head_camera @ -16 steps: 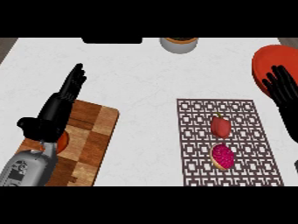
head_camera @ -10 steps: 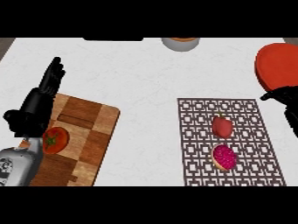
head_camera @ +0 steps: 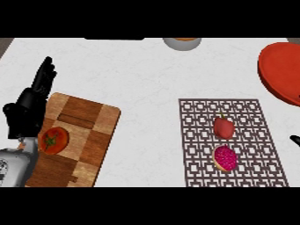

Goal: Pick the bell pepper from the placemat and place it in the bowl

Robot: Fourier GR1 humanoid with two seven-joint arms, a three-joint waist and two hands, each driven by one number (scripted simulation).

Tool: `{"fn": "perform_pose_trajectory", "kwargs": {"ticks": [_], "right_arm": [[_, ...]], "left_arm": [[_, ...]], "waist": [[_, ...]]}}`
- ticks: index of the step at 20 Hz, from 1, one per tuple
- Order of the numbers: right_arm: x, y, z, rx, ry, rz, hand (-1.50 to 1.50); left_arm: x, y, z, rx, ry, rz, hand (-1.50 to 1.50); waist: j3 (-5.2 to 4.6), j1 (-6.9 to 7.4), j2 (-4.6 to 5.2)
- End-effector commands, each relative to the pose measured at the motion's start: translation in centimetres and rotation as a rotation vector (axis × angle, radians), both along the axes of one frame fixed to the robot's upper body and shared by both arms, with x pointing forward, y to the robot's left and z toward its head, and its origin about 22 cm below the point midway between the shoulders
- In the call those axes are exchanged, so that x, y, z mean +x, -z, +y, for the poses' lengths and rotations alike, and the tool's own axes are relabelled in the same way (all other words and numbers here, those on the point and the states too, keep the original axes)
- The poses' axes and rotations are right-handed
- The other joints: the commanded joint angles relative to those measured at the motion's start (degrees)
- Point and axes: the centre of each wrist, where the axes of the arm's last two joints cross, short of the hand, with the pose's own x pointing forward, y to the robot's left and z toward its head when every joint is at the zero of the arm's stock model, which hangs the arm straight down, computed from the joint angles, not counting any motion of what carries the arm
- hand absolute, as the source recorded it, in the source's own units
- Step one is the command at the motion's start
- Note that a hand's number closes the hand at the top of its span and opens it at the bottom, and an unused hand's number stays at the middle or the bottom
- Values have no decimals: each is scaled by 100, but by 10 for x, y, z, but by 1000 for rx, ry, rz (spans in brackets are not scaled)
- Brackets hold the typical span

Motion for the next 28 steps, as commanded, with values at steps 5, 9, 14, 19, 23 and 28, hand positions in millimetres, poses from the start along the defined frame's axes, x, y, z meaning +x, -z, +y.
{"fn": "perform_pose_trajectory", "kwargs": {"ticks": [5, 9, 14, 19, 23, 28], "right_arm": [[9, -34, -19, -401, -114, -30, -150], [19, -70, -12, -629, -119, 37, -150], [31, -92, 15, -820, -171, 110, -150], [34, -86, 62, -901, -285, 159, -150], [37, -81, 89, -969, -326, 183, -150], [37, -86, 105, -1072, -360, 251, -150]], "left_arm": [[8, -4, 8, 1, -40, 1, 0], [3, 2, -13, -18, -34, 16, 0], [-3, -5, 1, -5, -42, 23, 0], [1, -11, 3, 8, -33, 15, 0], [-6, -3, 0, 12, -48, 16, 0], [2, 0, 3, 12, -24, 19, 0]], "waist": [[-34, -104, -33], [-40, -134, -54], [-40, -103, -65], [-39, -125, -62], [-36, -110, -59], [-37, -132, -53]]}}
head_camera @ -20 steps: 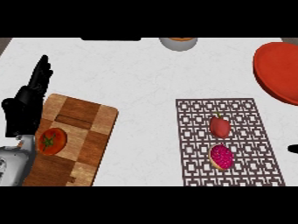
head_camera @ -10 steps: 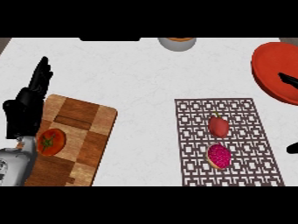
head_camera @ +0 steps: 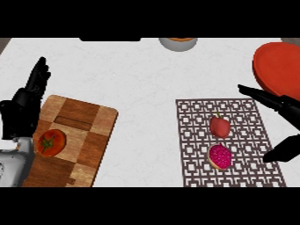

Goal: Pick the bell pepper from the placemat and place it in the bowl

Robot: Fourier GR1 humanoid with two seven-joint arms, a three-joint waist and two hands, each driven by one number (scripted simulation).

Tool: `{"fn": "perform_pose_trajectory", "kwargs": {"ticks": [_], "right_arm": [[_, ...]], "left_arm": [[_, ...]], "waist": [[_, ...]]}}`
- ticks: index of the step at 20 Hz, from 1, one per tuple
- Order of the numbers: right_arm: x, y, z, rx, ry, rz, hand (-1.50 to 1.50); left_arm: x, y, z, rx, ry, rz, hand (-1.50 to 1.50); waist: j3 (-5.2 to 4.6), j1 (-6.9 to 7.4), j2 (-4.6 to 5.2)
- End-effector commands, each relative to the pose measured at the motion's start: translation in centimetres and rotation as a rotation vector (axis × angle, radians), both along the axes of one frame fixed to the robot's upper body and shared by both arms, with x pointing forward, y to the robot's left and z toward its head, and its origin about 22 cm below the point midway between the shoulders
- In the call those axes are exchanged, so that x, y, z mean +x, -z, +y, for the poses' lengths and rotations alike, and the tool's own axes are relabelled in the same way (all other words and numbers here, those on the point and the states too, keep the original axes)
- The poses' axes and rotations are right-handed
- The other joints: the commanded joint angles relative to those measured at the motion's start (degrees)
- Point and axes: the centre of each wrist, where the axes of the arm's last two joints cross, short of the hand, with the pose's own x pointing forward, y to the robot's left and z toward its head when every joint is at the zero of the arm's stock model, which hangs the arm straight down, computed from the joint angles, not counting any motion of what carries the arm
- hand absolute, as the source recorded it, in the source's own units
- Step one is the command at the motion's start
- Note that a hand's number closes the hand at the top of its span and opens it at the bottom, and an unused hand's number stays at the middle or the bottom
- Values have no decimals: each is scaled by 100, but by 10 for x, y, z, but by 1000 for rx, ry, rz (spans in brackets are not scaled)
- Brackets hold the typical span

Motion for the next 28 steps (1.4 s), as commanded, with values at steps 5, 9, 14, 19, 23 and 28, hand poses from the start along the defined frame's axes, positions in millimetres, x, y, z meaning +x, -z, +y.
{"fn": "perform_pose_trajectory", "kwargs": {"ticks": [5, 9, 14, 19, 23, 28], "right_arm": [[20, 22, 36, -216, 48, 87, -150], [15, 36, 43, -216, 57, 92, -150], [40, 48, 55, -206, 71, 107, -150], [25, 59, 48, -196, 55, 115, -150], [26, 77, 69, -193, 48, 112, -150], [40, 92, 80, -264, -36, 10, 150]], "left_arm": [[4, 12, 2, -5, 2, 0, 0], [-11, -6, 2, 3, -6, 6, 0], [1, 5, -16, 5, 3, 2, 0], [-1, -1, -3, -14, -5, -5, 0], [-5, -5, -5, -10, -3, 3, 0], [-16, -2, -9, -1, 2, -2, 0]], "waist": [[1, 34, 21], [3, 25, 3], [3, 27, 12], [2, 1, 4], [3, 4, 4], [5, 48, 8]]}}
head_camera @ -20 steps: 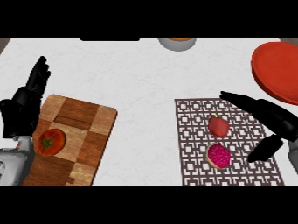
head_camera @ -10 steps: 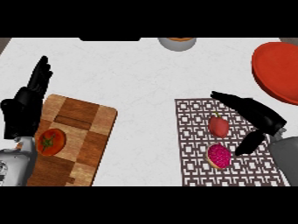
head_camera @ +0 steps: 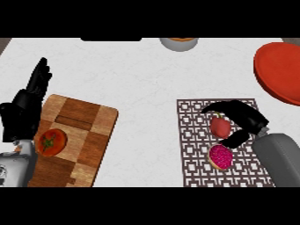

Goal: Pick the bell pepper from the placemat and place it in the bowl

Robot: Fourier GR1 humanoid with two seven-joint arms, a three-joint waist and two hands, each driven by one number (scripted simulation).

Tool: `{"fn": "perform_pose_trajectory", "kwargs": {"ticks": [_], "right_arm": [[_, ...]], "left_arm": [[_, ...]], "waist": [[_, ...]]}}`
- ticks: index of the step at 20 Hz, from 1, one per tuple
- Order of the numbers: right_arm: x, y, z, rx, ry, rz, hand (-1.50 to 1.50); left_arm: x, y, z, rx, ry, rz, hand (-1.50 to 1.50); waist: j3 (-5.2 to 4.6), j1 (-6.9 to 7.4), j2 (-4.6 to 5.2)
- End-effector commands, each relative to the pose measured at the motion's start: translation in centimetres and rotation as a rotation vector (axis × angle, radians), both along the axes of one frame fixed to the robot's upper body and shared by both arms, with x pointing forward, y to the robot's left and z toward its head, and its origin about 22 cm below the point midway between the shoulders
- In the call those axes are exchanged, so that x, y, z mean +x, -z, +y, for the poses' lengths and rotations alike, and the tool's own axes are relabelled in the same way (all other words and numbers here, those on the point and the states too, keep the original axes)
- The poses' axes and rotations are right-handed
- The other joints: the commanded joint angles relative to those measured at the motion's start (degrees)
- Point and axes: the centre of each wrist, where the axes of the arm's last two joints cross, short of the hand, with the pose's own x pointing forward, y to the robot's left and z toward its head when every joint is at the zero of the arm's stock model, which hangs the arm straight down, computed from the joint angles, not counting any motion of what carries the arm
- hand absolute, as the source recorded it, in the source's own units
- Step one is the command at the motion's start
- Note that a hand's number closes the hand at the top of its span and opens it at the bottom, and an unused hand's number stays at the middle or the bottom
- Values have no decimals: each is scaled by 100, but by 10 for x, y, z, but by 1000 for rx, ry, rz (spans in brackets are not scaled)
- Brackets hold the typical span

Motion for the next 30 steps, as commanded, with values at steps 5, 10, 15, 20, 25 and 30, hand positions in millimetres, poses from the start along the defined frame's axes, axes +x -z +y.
{"fn": "perform_pose_trajectory", "kwargs": {"ticks": [5, 10, 15, 20, 25, 30], "right_arm": [[20, 12, 4, 15, -50, -83, 150], [9, 29, 8, 55, -40, -90, 150], [4, -10, -13, 85, -96, -190, 150], [44, -14, 99, 49, 476, -27, 150], [73, -65, 128, 150, 829, -100, 150], [89, -122, 165, 297, 1029, -304, 150]], "left_arm": [[22, 6, 5, 15, -13, -16, 0], [10, 4, -10, -11, -9, 4, 0], [19, 6, -8, 5, 16, -14, 0], [14, -4, -10, 3, 41, -17, 0], [13, -1, -17, 11, 82, -24, 0], [17, -3, -30, 12, 72, -30, 0]], "waist": [[2, -12, 10], [3, -9, 3], [1, -55, -5], [-18, 258, 49], [0, 472, 67], [0, 439, 58]]}}
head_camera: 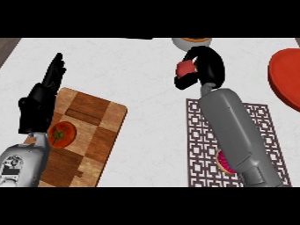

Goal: Pick the bell pepper from the placemat and place it in the bowl

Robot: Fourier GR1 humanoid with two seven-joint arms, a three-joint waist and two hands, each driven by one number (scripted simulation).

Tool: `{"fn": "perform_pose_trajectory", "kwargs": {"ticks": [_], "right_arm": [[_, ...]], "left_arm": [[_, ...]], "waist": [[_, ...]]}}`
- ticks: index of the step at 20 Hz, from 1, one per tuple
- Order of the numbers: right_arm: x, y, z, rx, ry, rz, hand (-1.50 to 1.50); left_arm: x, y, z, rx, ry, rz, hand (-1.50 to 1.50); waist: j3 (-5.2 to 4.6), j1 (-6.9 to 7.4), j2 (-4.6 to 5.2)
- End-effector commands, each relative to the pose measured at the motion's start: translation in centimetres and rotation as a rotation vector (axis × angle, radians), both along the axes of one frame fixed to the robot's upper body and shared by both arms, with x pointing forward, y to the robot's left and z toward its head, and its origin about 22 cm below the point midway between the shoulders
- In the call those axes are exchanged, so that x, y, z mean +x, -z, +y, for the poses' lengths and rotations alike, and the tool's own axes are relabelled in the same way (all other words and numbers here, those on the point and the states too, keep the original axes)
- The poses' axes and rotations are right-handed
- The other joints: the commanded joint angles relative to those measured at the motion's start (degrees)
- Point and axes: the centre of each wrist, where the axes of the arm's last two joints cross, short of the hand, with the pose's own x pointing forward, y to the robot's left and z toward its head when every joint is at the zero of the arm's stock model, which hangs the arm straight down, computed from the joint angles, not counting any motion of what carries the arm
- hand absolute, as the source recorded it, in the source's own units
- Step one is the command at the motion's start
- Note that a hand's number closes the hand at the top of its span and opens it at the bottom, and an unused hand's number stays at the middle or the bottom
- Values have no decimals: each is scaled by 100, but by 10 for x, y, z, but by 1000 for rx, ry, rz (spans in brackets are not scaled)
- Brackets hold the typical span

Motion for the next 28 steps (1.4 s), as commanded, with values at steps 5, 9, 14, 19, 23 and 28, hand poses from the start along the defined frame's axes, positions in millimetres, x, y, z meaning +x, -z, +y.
{"fn": "perform_pose_trajectory", "kwargs": {"ticks": [5, 9, 14, 19, 23, 28], "right_arm": [[15, -42, 48, 2, 346, -206, 150], [28, -49, 37, -14, 450, -213, 150], [35, -48, -36, 22, 542, -277, 150], [38, -41, -83, 36, 621, -349, 150], [29, -30, -134, 21, 662, -411, 150], [18, -19, -202, -127, 721, -415, 150]], "left_arm": [[-1, 13, 13, -1, -45, 16, 0], [-4, -2, 28, 14, -58, 23, 0], [-12, 6, 22, 4, -60, 16, 0], [-1, -2, 10, 7, -74, 6, 0], [-16, 5, 18, 2, -62, 19, 0], [-15, 3, 32, 6, -50, -5, 0]], "waist": [[-6, -203, -15], [3, -312, -28], [8, -386, -44], [9, -395, -22], [10, -383, -34], [10, -356, -18]]}}
